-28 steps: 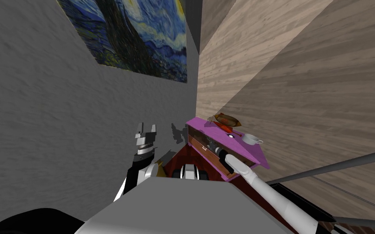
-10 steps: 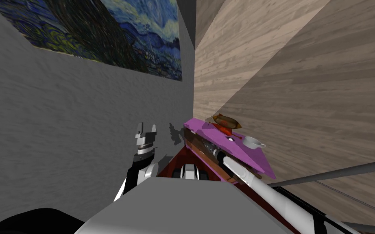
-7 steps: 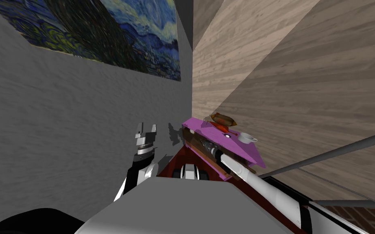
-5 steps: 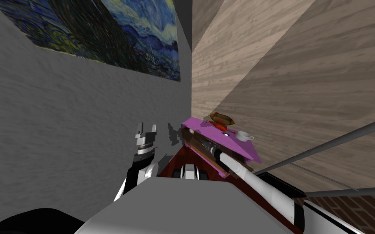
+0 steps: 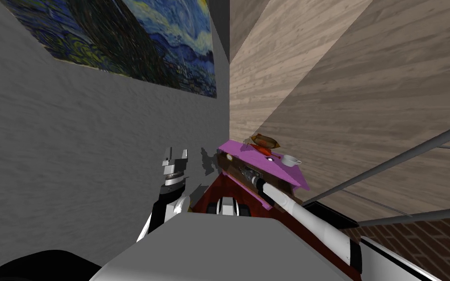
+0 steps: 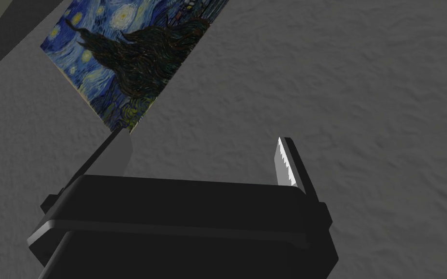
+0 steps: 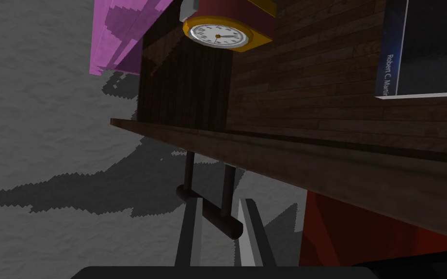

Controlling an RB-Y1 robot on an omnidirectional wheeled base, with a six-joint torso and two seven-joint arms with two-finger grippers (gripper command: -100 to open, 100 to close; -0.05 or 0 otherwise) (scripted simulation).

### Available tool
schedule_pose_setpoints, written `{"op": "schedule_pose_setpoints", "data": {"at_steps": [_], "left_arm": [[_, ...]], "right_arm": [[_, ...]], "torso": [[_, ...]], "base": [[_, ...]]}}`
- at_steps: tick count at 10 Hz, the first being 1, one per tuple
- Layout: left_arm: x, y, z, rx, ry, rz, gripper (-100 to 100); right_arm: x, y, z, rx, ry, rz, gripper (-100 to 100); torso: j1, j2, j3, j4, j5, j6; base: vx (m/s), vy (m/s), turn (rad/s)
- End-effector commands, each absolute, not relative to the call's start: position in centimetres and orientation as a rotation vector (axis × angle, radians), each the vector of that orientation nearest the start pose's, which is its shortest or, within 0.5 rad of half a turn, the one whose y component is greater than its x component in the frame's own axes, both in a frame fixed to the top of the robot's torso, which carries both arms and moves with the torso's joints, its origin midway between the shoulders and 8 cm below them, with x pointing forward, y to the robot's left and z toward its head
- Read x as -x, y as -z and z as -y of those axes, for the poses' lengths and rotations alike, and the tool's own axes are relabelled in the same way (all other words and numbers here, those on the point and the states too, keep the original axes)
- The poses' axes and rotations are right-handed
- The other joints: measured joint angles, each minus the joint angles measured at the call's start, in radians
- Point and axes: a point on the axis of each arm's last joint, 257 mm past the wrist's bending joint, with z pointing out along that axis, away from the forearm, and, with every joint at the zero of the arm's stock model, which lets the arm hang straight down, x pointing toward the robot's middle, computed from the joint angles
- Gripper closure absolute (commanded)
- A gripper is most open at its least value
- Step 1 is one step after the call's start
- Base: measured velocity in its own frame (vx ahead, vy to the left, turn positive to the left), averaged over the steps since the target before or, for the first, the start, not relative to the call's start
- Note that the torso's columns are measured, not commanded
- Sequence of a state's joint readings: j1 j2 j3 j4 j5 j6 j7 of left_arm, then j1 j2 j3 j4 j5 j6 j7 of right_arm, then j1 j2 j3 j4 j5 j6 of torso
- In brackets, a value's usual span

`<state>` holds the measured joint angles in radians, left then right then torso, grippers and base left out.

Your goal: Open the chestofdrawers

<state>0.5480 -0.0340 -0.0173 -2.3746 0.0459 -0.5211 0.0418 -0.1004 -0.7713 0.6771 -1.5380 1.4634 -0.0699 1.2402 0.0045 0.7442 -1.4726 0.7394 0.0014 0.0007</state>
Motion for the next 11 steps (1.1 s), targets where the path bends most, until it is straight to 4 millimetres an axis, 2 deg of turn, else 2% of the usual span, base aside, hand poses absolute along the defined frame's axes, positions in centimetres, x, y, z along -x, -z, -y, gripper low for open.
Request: {"op": "schedule_pose_setpoints", "data": {"at_steps": [1, 2, 3, 6, 10, 11], "left_arm": [[-31.6, -5.5, -28.4, 0.665, 1.383, -0.492, 0], [-31.6, -5.5, -28.4, 0.665, 1.383, -0.491, 0], [-31.6, -5.5, -28.4, 0.665, 1.383, -0.491, 0], [-31.6, -5.5, -28.4, 0.665, 1.383, -0.492, 0], [-31.6, -5.5, -28.4, 0.665, 1.383, -0.492, 0], [-31.6, -5.5, -28.4, 0.665, 1.383, -0.492, 0]], "right_arm": [[-45.0, 35.5, 17.2, 1.952, 0.772, -0.75, 100], [-44.9, 35.3, 17.0, 1.952, 0.772, -0.745, 100], [-46.1, 34.1, 18.5, 1.955, 0.767, -0.751, -100], [-46.8, 33.0, 19.3, 1.955, 0.765, -0.748, -100], [-48.4, 30.2, 21.0, 1.954, 0.759, -0.739, -100], [-48.1, 30.7, 20.9, 1.95, 0.76, -0.749, -100]], "torso": [[0.0, 0.0, 0.0, 0.0, 0.0, -0.001], [-0.001, 0.0, 0.0, 0.001, 0.0, -0.001], [-0.001, -0.001, -0.001, 0.002, 0.0, -0.001], [-0.01, -0.013, -0.008, -0.001, -0.002, 0.001], [-0.003, -0.004, -0.002, 0.0, -0.001, -0.001], [-0.005, -0.004, -0.002, 0.0, -0.001, -0.001]], "base": [[-0.162, 0.135, -0.041], [-0.167, 0.138, -0.041], [-0.107, 0.11, -0.037], [-0.026, 0.041, -0.014], [-0.024, 0.034, -0.033], [-0.005, 0.002, -0.017]]}}
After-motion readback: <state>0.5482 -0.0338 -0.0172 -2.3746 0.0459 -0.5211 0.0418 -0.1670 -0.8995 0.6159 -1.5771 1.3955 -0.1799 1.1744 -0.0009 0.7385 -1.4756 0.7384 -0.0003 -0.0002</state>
